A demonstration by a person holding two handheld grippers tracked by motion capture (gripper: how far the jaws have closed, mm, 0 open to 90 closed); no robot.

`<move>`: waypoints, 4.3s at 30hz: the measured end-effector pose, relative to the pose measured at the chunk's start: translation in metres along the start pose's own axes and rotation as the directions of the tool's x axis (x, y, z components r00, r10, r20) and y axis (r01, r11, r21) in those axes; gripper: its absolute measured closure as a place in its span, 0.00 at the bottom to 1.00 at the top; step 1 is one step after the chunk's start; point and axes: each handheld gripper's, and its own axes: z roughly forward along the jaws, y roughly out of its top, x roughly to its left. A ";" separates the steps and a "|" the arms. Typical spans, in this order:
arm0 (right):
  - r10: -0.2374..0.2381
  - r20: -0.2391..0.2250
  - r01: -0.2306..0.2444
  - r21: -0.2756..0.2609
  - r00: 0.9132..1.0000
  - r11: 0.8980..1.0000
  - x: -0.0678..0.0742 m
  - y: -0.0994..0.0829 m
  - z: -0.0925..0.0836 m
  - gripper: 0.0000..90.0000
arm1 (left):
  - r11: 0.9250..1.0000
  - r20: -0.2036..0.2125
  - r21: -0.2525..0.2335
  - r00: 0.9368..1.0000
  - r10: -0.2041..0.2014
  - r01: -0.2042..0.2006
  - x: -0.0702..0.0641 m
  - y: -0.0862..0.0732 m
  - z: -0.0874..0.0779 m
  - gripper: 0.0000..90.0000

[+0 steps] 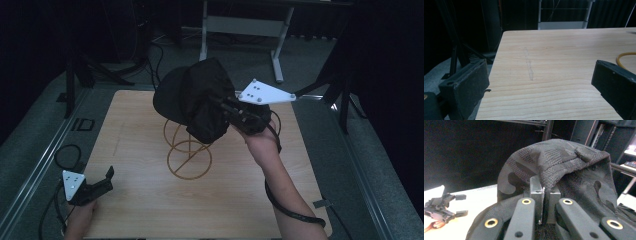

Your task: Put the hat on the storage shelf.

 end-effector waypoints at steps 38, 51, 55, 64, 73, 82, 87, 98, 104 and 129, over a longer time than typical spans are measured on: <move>0.110 -0.033 -0.105 0.108 0.993 0.989 -0.006 -0.062 0.032 0.81 | 1.000 0.007 -0.001 1.000 -0.003 0.003 0.000 0.000 0.000 0.02; 0.110 0.024 -0.112 0.207 0.994 0.972 -0.008 -0.081 0.047 0.73 | 1.000 0.016 0.003 1.000 -0.001 0.001 0.000 0.000 -0.001 0.02; 0.130 0.031 -0.134 0.203 0.991 0.970 -0.012 -0.087 0.048 0.72 | 1.000 0.017 0.003 1.000 0.000 0.000 0.000 0.000 -0.001 0.02; 0.141 0.027 -0.144 0.212 0.990 0.967 -0.016 -0.091 0.048 0.59 | 1.000 0.016 0.005 1.000 0.001 -0.001 0.000 0.000 -0.001 0.02; 0.152 0.025 -0.154 0.182 0.988 0.971 -0.024 -0.082 0.036 0.37 | 1.000 0.016 0.004 1.000 -0.001 0.001 0.000 0.000 -0.001 0.02; 0.164 0.024 -0.165 0.174 0.986 0.971 -0.033 -0.077 0.018 0.18 | 1.000 0.015 0.004 1.000 0.001 -0.001 0.000 0.000 -0.001 0.02; 0.173 0.026 -0.175 0.166 0.985 0.971 -0.040 -0.078 0.008 0.17 | 1.000 0.015 0.004 1.000 0.001 -0.001 0.000 0.000 -0.001 0.02; 0.165 0.066 -0.175 0.201 0.984 0.964 -0.054 -0.098 -0.015 0.15 | 1.000 0.014 0.003 1.000 0.001 -0.001 0.000 0.000 -0.001 0.02; 0.168 0.113 -0.188 0.205 0.979 0.961 -0.064 -0.114 -0.029 0.15 | 1.000 0.015 0.004 1.000 0.002 -0.002 0.000 0.000 -0.001 0.02; 0.237 0.338 -0.302 0.153 0.911 0.941 -0.094 -0.218 -0.095 0.15 | 1.000 0.012 0.005 1.000 0.001 -0.001 0.000 0.000 -0.001 0.02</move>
